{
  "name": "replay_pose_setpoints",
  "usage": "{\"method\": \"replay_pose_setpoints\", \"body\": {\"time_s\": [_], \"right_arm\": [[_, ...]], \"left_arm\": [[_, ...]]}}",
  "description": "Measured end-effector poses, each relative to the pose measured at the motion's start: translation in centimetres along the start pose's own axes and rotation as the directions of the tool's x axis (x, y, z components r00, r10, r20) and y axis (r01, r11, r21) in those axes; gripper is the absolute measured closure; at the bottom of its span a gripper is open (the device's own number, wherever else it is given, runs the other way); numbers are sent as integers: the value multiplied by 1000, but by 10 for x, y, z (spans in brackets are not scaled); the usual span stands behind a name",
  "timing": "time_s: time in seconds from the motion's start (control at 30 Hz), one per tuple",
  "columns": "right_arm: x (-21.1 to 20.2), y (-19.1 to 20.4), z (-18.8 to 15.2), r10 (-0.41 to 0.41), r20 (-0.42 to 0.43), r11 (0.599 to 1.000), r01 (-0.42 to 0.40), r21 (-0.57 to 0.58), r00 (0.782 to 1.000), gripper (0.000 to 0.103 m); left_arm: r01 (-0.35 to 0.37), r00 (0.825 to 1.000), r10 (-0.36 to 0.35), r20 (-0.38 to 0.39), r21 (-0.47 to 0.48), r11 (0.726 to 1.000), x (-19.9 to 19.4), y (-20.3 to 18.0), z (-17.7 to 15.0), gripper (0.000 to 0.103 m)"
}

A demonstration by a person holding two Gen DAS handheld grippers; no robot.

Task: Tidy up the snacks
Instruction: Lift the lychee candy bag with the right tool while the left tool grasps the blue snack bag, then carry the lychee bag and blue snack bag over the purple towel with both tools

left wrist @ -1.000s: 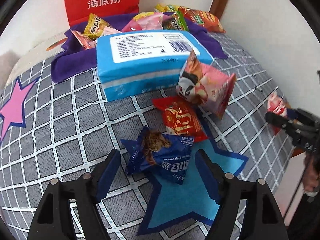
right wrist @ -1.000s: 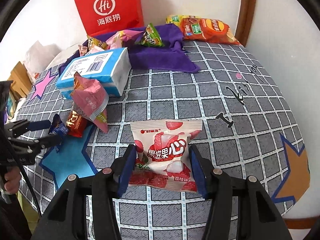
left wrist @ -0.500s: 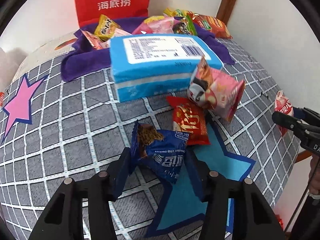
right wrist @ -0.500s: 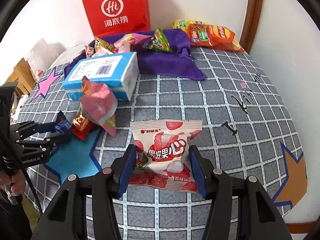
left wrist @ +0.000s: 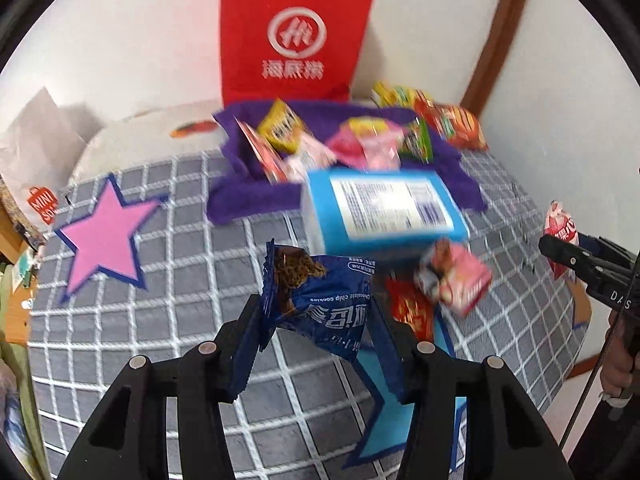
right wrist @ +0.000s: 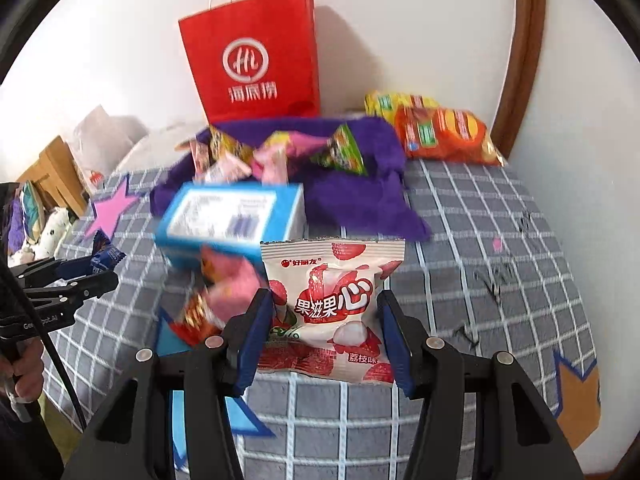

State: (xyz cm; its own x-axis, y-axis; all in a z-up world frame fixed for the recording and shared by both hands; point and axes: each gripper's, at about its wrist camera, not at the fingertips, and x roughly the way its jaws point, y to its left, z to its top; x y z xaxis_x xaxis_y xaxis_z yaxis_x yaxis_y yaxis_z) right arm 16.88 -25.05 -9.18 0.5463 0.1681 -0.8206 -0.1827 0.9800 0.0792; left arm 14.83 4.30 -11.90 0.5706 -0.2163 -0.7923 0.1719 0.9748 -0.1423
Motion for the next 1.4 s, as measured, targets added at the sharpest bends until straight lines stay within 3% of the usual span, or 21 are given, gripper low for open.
{"method": "replay_pose_setpoints", "body": {"time_s": [0.33,0.83,1.03,1.23,1.4], "right_arm": [[0,12,64,28,75,1000,-28,-10,997,50],[57,23,164,74,92,997,-73,-12,993,50],[81,30,187,111,101,994,-111,-9,989,50],[98,35,195,147,132,989,-148,-3,980,50],[118,35,192,128,90,992,-127,-10,988,50]], "left_arm": [[-23,997,25,78,-25,999,-6,20,65,53],[4,995,-1,102,-32,999,36,26,152,53],[12,996,-8,93,-39,999,60,26,170,53],[26,997,-22,70,-57,998,85,34,168,53],[21,999,-18,44,-74,997,98,44,166,53]]}}
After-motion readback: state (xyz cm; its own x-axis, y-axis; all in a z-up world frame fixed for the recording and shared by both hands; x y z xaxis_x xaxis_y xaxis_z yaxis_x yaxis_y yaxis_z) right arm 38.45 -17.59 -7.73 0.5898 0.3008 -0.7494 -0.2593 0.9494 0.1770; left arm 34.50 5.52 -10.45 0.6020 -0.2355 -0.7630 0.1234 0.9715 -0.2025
